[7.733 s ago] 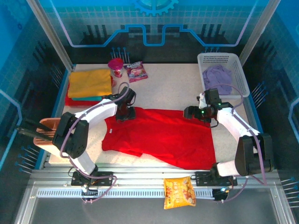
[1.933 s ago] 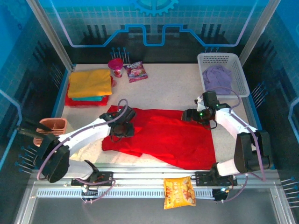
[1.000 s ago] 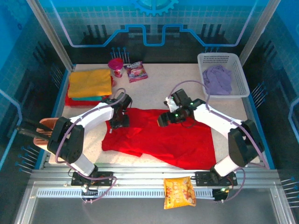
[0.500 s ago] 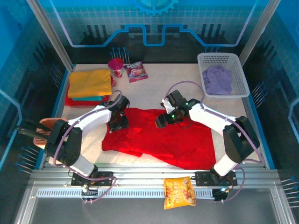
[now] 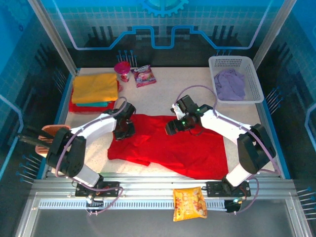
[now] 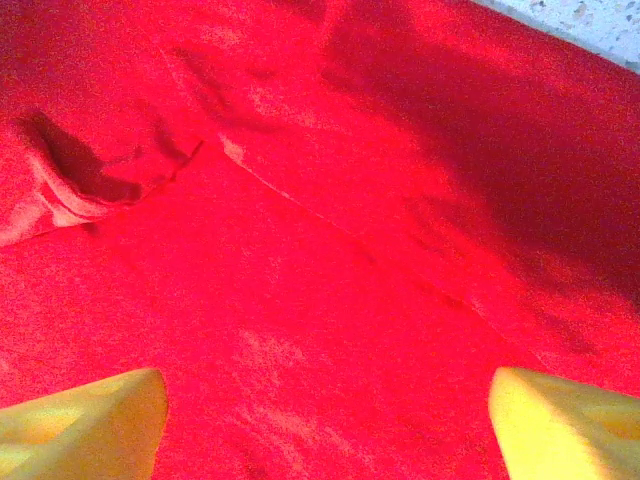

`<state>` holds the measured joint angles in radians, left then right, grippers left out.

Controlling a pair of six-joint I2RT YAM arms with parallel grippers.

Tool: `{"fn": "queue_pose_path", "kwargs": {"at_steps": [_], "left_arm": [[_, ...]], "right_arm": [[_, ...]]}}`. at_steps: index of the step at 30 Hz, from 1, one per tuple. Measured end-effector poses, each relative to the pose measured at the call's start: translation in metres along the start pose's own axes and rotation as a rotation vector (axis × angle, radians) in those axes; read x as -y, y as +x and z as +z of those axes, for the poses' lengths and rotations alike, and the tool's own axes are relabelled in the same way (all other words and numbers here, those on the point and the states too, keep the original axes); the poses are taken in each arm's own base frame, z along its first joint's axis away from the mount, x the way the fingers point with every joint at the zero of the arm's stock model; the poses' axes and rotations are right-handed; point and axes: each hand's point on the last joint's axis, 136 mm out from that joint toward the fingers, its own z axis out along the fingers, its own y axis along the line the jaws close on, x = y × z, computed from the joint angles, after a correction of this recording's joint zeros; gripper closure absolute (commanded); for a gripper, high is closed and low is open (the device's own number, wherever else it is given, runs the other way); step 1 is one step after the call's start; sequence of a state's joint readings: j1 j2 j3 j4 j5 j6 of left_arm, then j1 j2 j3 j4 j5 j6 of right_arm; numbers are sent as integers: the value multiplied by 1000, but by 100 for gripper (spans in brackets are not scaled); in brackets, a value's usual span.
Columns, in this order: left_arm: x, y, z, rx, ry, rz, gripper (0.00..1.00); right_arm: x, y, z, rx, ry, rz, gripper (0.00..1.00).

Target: Fold and stack the t-shirts

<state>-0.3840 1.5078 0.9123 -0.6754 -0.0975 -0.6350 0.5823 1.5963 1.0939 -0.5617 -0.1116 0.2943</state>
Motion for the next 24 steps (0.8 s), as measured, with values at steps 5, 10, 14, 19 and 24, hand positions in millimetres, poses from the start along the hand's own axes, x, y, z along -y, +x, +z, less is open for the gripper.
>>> {"fn": "queue_pose_path", "kwargs": {"at_steps": [5, 10, 14, 19, 24], "left_arm": [[-11, 9, -28, 72, 47, -45, 92], [-19, 30, -36, 74, 78, -78, 57], [-18, 44, -32, 29, 89, -82, 56], [-3, 34, -40, 23, 114, -23, 54], [44, 1, -32, 16, 204, 126, 52]], "right_arm": [[0, 0, 0, 0, 0, 0, 15], [0, 0, 0, 0, 0, 0, 16], [0, 0, 0, 0, 1, 0, 16], [1, 0, 0, -1, 7, 0, 15], [2, 1, 0, -5, 10, 1, 16]]}}
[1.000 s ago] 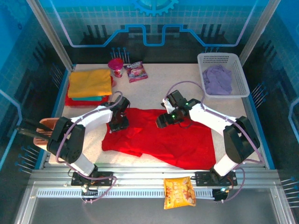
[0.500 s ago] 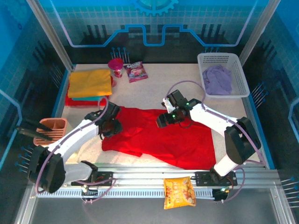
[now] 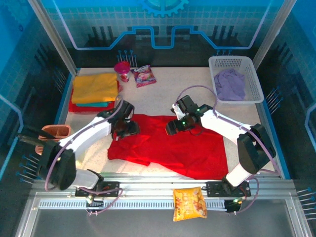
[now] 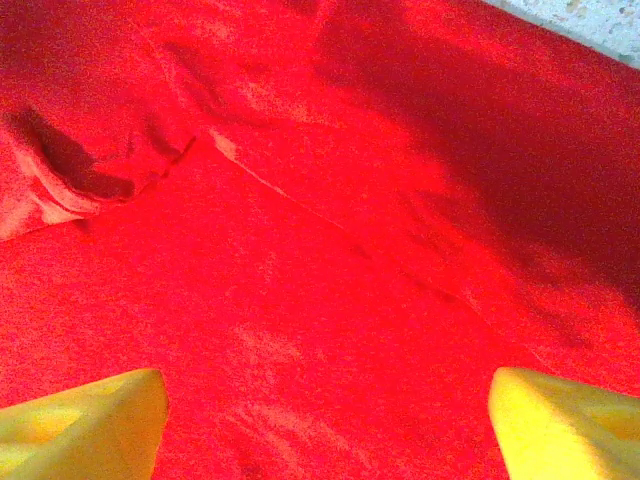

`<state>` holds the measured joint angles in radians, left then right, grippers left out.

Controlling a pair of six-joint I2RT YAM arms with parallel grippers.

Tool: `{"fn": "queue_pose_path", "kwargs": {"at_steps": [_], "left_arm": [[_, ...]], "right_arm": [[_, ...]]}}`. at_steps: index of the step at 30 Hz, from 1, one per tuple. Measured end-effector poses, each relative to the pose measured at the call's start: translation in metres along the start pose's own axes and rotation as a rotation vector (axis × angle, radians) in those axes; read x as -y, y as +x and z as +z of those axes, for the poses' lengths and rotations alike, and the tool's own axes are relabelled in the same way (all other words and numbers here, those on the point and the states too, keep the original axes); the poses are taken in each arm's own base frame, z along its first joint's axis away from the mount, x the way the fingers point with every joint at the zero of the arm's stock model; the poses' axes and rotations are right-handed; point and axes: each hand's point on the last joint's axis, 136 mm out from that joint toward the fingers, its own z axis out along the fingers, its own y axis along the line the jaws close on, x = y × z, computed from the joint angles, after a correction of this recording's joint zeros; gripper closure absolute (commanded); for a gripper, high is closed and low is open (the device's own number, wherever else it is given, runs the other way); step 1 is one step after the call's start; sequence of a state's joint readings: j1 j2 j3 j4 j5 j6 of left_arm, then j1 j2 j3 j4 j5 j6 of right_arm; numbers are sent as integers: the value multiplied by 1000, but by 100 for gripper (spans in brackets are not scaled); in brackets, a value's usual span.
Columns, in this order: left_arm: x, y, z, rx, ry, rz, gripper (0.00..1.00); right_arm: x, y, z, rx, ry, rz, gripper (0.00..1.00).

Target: Fold and stack the t-shirts

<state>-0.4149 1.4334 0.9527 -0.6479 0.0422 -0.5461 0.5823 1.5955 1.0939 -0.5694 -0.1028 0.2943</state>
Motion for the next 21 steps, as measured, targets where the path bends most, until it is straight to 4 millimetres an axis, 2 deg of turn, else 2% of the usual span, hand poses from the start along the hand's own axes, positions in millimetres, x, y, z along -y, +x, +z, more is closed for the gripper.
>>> {"fn": "queue_pose_path", "kwargs": {"at_steps": [4, 7, 13, 21], "left_arm": [[8, -6, 30, -57, 20, 99, 51], [9, -5, 43, -83, 29, 146, 52], [20, -14, 45, -42, 85, 227, 59], [13, -3, 51, -67, 83, 273, 54]], "right_arm": [[2, 2, -4, 3, 14, 0, 16], [4, 5, -9, 9, 20, 1, 15], [12, 6, -16, 27, 24, 23, 15], [17, 6, -17, 27, 27, 38, 15]]}}
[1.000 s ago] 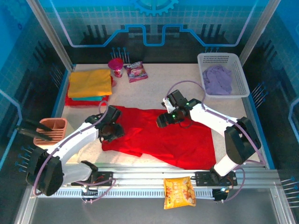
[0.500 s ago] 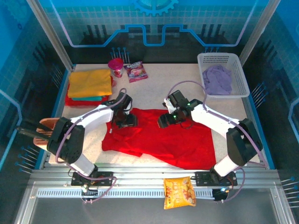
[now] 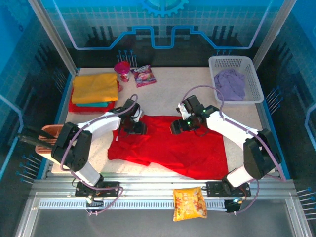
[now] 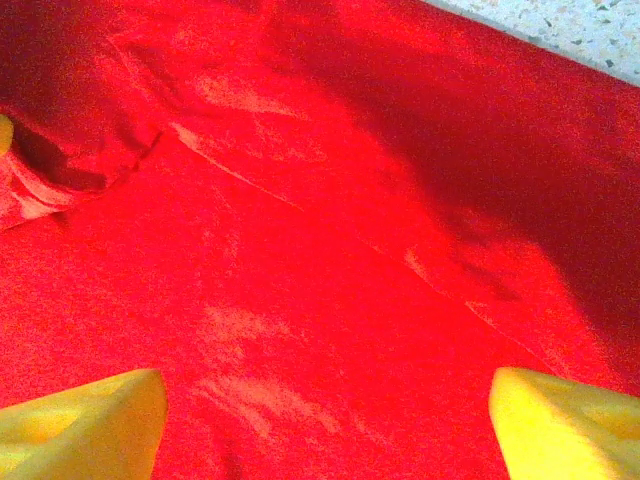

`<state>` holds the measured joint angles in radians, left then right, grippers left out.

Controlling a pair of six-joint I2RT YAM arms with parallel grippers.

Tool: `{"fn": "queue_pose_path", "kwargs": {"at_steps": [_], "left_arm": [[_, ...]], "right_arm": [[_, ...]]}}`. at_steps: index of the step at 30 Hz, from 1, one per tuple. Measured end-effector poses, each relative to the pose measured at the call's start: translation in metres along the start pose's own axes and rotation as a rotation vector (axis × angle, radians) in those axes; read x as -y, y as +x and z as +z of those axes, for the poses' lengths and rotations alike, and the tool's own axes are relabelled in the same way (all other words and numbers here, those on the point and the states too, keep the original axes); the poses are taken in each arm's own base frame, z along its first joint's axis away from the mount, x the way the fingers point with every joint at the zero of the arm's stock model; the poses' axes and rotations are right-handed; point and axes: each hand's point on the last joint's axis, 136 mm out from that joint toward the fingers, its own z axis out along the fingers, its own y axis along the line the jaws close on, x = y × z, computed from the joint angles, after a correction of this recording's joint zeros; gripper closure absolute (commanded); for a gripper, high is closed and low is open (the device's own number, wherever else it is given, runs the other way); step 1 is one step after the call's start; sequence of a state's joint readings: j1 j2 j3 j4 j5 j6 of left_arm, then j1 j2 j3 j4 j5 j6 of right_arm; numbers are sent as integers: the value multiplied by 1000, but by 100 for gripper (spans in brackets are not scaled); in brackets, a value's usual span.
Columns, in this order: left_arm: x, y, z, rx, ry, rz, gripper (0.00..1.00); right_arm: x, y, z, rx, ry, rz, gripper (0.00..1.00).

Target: Fold and stack the t-shirts

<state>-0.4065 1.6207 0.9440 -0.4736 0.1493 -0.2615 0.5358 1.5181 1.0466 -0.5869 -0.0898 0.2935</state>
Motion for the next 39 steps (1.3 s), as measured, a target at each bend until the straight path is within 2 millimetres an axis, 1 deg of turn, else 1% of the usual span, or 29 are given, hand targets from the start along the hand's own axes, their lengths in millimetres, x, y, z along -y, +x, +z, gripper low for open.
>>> {"fn": "queue_pose_path", "kwargs": {"at_steps": [3, 13, 20, 27, 29, 35, 39], "left_arm": [[-2, 3, 1, -7, -6, 3, 48], [-4, 7, 1, -24, -14, -7, 50], [-3, 7, 1, -24, -13, -13, 59], [5, 11, 3, -33, -8, -10, 66], [7, 13, 3, -35, -7, -8, 69], [14, 18, 2, -39, 0, -6, 71], [27, 28, -6, -34, 18, 1, 70]], "right_arm": [[-1, 0, 0, -1, -4, 1, 15], [-2, 1, -1, -1, -18, 3, 15], [2, 4, -2, -2, -17, 13, 15], [3, 6, -1, -6, -16, 16, 15], [3, 6, -1, -6, -18, 18, 15], [4, 6, -1, -6, -17, 20, 15], [4, 7, -1, -8, -17, 20, 15]]}}
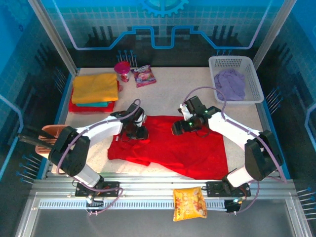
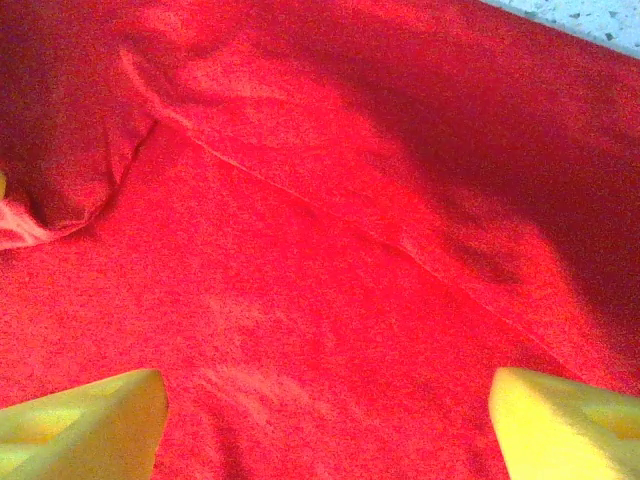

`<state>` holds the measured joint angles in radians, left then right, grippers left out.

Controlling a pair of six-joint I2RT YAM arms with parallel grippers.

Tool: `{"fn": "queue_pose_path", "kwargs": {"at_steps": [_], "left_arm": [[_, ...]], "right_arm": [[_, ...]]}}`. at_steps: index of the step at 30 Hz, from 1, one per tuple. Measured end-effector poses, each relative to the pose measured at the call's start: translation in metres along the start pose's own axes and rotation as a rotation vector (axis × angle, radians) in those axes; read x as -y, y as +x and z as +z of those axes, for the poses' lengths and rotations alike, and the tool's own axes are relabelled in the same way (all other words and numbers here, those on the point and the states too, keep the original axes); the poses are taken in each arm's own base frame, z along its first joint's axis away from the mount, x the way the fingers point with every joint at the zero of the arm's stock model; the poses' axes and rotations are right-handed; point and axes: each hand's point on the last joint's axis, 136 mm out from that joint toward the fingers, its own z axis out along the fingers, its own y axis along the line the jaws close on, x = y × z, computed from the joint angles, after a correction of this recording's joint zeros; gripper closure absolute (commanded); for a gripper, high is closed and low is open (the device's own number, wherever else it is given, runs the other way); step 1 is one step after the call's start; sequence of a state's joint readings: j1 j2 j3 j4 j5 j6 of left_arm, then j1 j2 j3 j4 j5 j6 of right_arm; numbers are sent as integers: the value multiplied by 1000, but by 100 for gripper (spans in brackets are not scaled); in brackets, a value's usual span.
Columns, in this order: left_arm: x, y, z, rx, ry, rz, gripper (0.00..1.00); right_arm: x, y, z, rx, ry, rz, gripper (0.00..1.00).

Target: Fold and stack the t-shirts

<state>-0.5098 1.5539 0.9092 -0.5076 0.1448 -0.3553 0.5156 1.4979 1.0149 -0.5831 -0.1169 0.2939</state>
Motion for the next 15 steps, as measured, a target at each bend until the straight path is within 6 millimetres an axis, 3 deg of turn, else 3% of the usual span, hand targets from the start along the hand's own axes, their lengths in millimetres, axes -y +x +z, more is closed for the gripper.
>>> {"fn": "queue_pose_path", "kwargs": {"at_steps": [9, 13, 15], "left_arm": [[17, 46, 6, -70, 10, -8, 70], [19, 57, 3, -90, 5, -24, 58], [20, 57, -6, -84, 3, -15, 45]], "right_arm": [[0, 1, 0, 0, 0, 0, 15], [0, -1, -4, 11, 0, 0, 15], [2, -3, -6, 21, 5, 7, 15]]}}
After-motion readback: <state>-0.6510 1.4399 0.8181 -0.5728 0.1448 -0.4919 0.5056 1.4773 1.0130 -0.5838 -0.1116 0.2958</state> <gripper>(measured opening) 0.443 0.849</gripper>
